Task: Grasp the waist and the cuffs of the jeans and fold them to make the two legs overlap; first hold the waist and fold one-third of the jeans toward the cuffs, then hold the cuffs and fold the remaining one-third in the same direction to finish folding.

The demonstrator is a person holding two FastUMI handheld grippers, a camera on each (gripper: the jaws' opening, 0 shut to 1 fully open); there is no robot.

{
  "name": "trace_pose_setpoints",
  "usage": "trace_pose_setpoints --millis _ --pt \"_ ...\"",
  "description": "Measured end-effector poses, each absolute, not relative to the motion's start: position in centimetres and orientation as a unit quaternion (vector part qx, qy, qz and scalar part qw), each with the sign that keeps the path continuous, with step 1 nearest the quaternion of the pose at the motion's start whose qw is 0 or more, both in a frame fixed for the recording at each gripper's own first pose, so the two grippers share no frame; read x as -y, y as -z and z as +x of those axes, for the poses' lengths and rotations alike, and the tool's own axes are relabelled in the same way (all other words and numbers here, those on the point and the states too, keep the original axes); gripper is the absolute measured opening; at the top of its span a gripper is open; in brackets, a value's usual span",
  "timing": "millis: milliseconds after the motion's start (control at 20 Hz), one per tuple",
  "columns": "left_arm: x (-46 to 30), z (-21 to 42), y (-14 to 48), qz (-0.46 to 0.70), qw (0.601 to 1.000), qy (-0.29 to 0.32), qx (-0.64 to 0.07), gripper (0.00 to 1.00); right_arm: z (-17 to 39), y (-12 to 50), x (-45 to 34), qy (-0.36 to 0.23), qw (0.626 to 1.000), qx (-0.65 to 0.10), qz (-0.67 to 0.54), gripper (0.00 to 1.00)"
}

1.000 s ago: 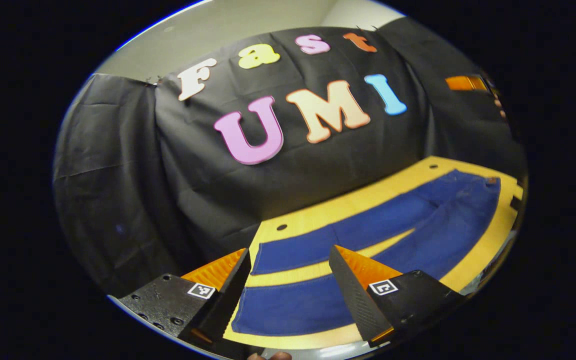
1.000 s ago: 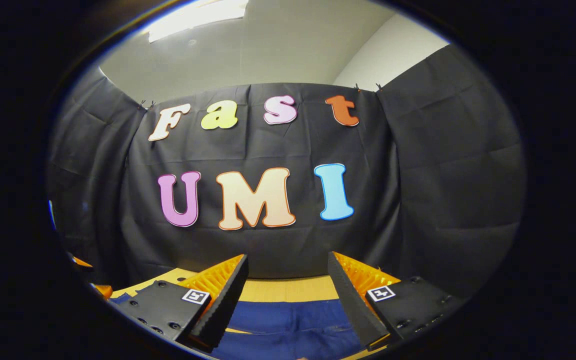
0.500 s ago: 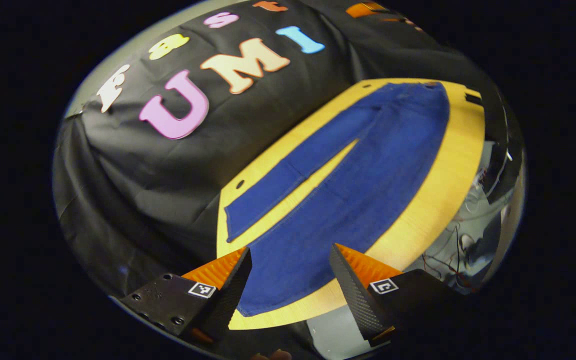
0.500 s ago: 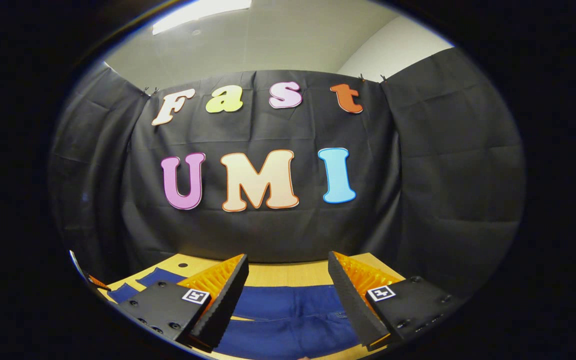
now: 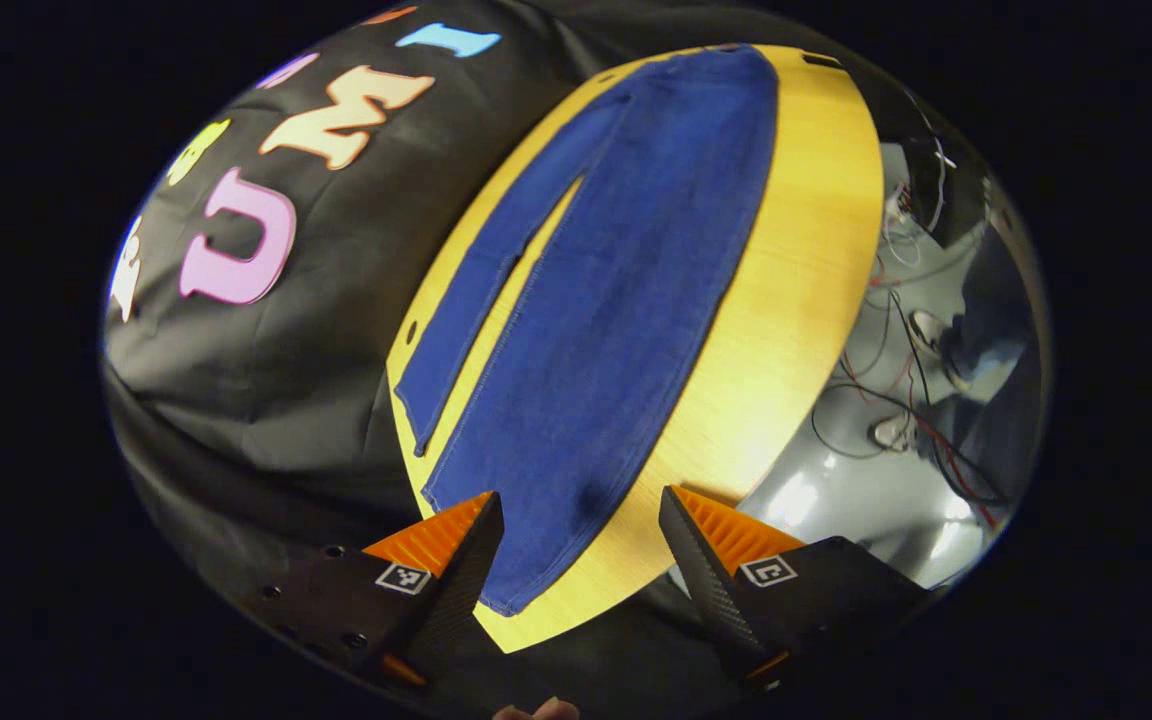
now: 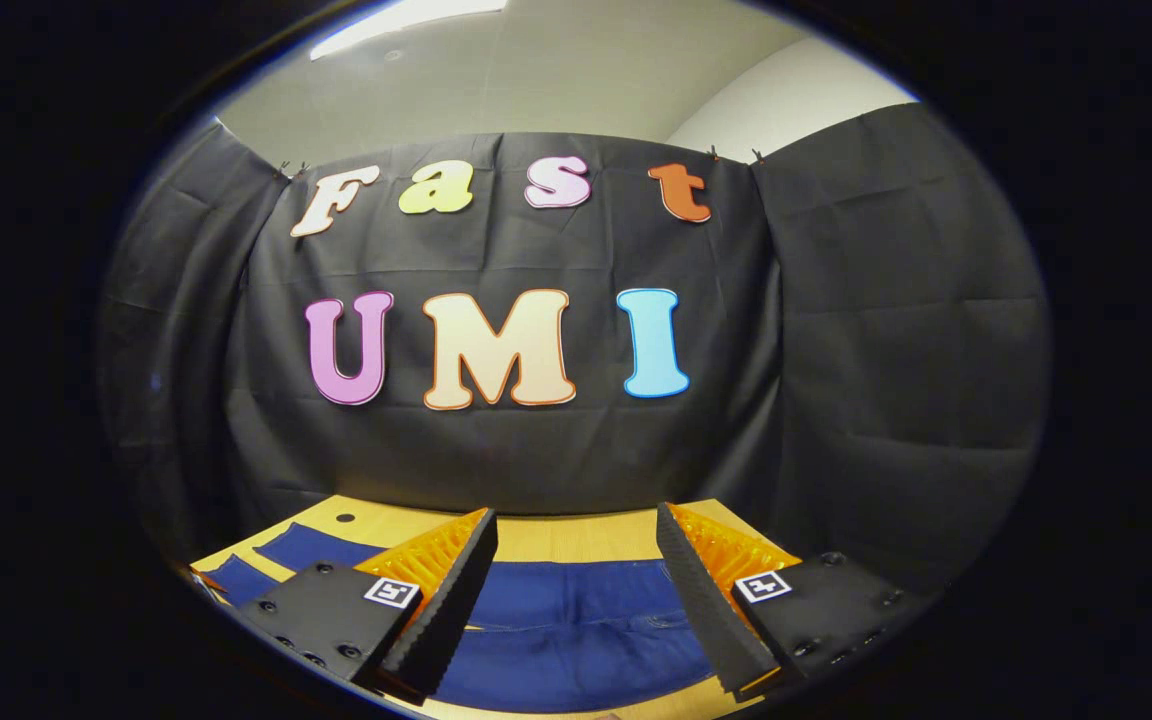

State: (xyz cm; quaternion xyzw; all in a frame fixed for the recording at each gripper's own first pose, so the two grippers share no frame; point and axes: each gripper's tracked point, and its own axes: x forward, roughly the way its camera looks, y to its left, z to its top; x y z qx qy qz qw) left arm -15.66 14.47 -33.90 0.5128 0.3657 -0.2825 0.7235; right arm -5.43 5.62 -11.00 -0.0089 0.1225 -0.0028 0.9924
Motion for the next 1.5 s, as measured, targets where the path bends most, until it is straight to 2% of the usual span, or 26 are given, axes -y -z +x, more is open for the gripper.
trace_pose_setpoints --millis 50,100,150,200,300,500,700,750,800,900,1050,1250,1500 --pt "-14.2 -15.4 33.8 0.522 0.719 0.289 -0.357 1.00 -5.4 10.7 -5.5 0.006 0.993 -0.118 -0.011 0.98" --pt "-14.1 -15.2 34.0 0.526 0.713 0.293 -0.359 0.95 -5.6 10.6 -5.3 0.009 0.993 -0.115 -0.014 0.98" --pt "-14.2 -15.4 34.3 0.525 0.709 0.297 -0.365 0.95 -5.6 10.6 -5.1 0.011 0.993 -0.114 -0.017 0.98" --pt "-14.2 -15.0 34.6 0.527 0.705 0.302 -0.367 0.89 -5.7 10.7 -4.9 0.014 0.993 -0.114 -0.019 0.97" --pt "-14.0 -13.9 34.8 0.542 0.693 0.307 -0.362 0.86 -5.7 10.9 -4.3 0.021 0.993 -0.115 -0.024 0.98" --pt "-13.4 -11.6 35.6 0.572 0.670 0.324 -0.346 0.85 -6.3 11.3 -3.4 0.036 0.992 -0.121 -0.031 0.97" --pt "-12.8 -9.6 36.3 0.567 0.664 0.344 -0.345 0.85 -6.9 11.8 -3.2 0.045 0.990 -0.126 -0.038 0.98" --pt "-12.7 -9.3 36.6 0.560 0.664 0.352 -0.349 0.78 -6.9 11.8 -3.3 0.046 0.990 -0.127 -0.040 0.98" --pt "-12.8 -9.2 37.0 0.554 0.662 0.358 -0.357 0.77 -7.0 11.9 -3.3 0.047 0.990 -0.128 -0.042 0.98" --pt "-12.6 -9.6 37.7 0.529 0.655 0.375 -0.389 0.62 -7.2 11.9 -3.4 0.050 0.990 -0.127 -0.043 0.97" --pt "-12.3 -10.1 38.1 0.510 0.644 0.390 -0.416 0.20 -7.4 12.1 -3.1 0.052 0.989 -0.128 -0.056 1.00" --pt "-12.3 -10.0 38.2 0.528 0.648 0.378 -0.399 0.02 -7.4 13.7 -1.0 0.039 0.983 -0.152 -0.099 0.99" --pt "-12.3 -10.3 37.9 0.543 0.651 0.365 -0.385 0.00 -8.0 18.7 5.6 0.019 0.951 -0.213 -0.224 0.99"
